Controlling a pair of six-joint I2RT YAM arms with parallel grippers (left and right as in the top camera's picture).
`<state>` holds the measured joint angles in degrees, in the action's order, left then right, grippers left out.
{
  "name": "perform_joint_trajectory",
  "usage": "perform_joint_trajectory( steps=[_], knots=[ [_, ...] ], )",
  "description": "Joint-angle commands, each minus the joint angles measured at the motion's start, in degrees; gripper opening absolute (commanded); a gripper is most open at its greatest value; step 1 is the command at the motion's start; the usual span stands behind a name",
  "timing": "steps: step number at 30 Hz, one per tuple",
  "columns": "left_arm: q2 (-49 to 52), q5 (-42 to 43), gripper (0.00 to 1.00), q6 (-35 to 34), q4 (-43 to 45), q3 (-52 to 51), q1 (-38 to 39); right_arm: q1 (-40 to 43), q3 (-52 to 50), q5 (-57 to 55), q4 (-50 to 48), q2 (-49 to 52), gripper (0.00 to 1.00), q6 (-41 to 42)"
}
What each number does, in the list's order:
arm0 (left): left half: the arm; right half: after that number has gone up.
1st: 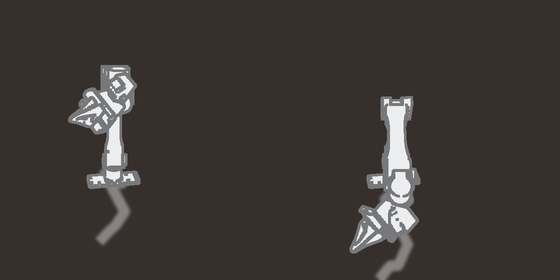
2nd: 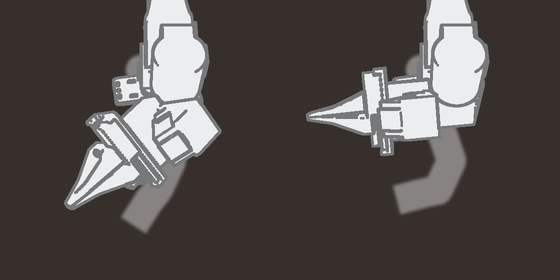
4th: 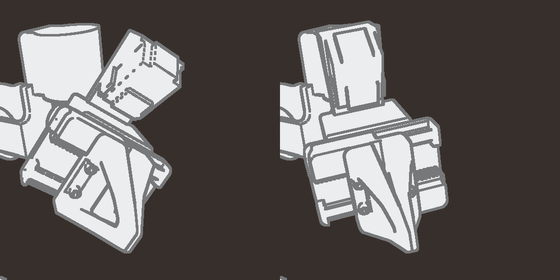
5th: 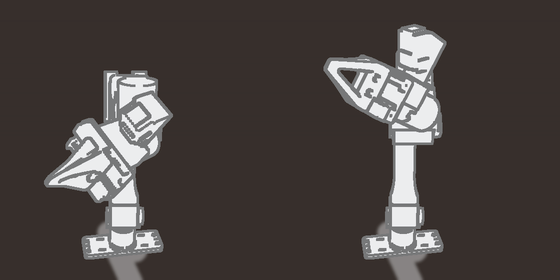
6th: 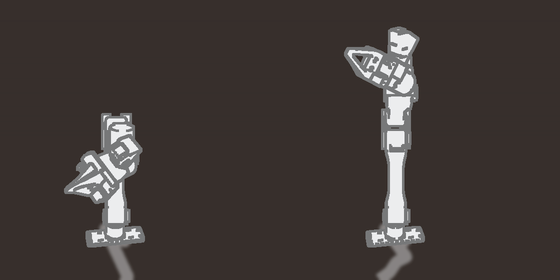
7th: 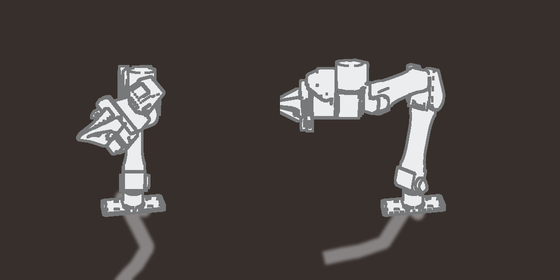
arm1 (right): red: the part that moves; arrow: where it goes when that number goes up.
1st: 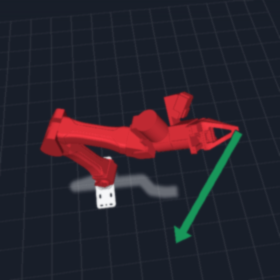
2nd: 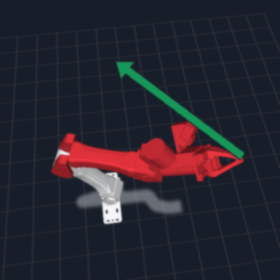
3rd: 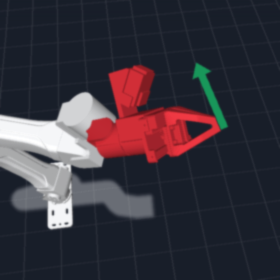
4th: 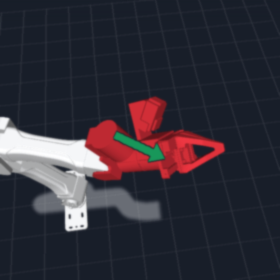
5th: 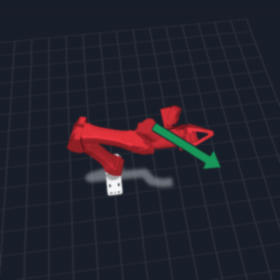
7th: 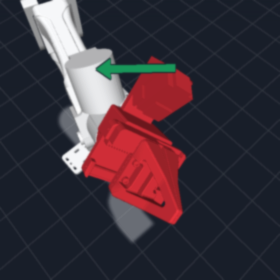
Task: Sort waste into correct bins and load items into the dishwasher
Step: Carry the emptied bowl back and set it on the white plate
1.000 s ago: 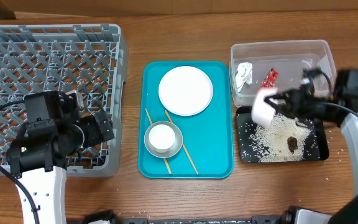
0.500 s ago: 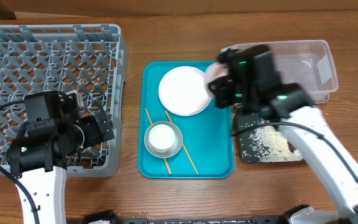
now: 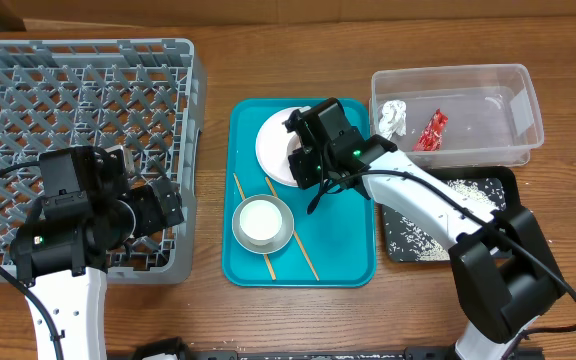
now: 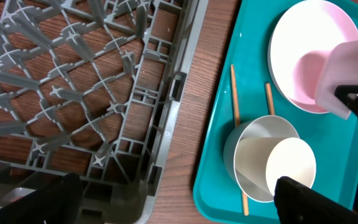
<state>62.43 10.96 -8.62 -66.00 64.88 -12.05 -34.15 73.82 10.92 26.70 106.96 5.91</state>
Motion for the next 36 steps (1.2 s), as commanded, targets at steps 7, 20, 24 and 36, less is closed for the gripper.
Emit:
perform_joint_trajectory(
  steps=[7, 20, 24, 36],
  knots=[
    [0.15, 0.48, 1.00, 0.92, 0.26, 0.98, -0.31, 0.04, 7.80, 1.18, 12.02, -2.67, 0.54, -0.13],
    [0.15, 0.50, 1.00, 0.92, 0.28, 0.96, -0.31, -1.81, 12.76, 13.18, 27.32, -3.65, 0.63, 4.37],
    [0.15, 0.50, 1.00, 0.90, 0.26, 0.96, -0.31, -3.89, 7.98, 13.16, 25.62, -3.65, 0.59, 5.27],
    [0.15, 0.55, 1.00, 0.90, 0.20, 0.96, -0.31, -6.40, 1.22, 13.20, 19.91, -3.32, 0.31, 9.64]
  ],
)
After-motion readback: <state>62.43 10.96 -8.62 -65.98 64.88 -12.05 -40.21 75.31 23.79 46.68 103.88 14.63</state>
